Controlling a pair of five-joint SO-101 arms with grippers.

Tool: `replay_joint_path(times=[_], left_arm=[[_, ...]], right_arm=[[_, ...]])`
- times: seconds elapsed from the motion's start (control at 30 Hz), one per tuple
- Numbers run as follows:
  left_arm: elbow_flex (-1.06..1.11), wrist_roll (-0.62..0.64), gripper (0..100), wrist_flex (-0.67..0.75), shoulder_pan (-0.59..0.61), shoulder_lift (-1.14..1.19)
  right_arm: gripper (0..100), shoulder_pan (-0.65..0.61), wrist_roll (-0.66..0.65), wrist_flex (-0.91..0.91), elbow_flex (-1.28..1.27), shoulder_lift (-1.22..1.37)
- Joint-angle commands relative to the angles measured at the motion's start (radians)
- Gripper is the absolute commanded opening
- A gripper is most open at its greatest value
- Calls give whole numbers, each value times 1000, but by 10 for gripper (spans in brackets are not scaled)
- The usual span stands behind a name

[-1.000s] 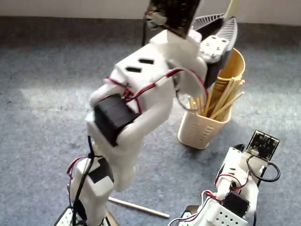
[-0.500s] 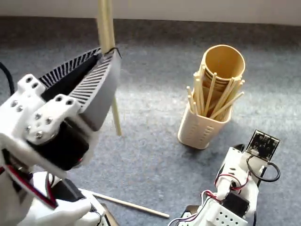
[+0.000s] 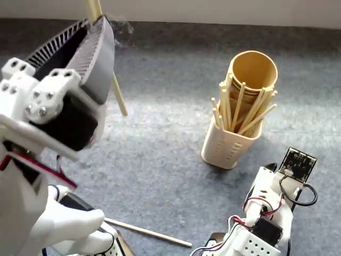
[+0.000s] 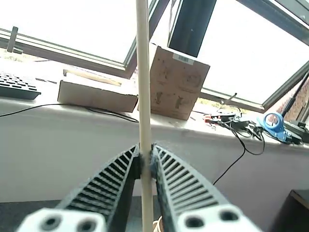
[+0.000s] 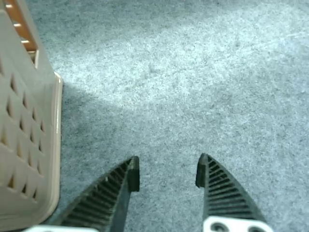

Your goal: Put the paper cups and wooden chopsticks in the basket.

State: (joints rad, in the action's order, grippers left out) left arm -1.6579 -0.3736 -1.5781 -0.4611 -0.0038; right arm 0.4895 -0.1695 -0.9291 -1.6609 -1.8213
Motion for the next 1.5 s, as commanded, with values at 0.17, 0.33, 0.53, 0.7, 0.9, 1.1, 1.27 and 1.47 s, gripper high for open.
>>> replay_joint_path(times=[0.17,0.33,0.53,0.7,0.9,1.1,1.27,1.47], left_arm=[[-8,72,4,288,54,265],[-12,72,4,144,27,213],[-13,72,4,-63,-4,31],[15,77,4,-207,27,-225],[484,74,4,-206,266,-458],[951,106,4,129,196,-688],[1658,146,4,672,166,-842],[2284,-44,5,1126,-137,-1084]], right_arm=[[198,-8,-21,16,-108,-13],[198,-10,-21,18,-108,-13],[198,-8,-21,18,-108,-13],[198,-10,-21,18,-108,-13],[198,-10,-21,18,-108,-13],[198,-10,-21,18,-108,-13],[198,-8,-21,18,-108,-13],[198,-10,-21,18,-108,-13]])
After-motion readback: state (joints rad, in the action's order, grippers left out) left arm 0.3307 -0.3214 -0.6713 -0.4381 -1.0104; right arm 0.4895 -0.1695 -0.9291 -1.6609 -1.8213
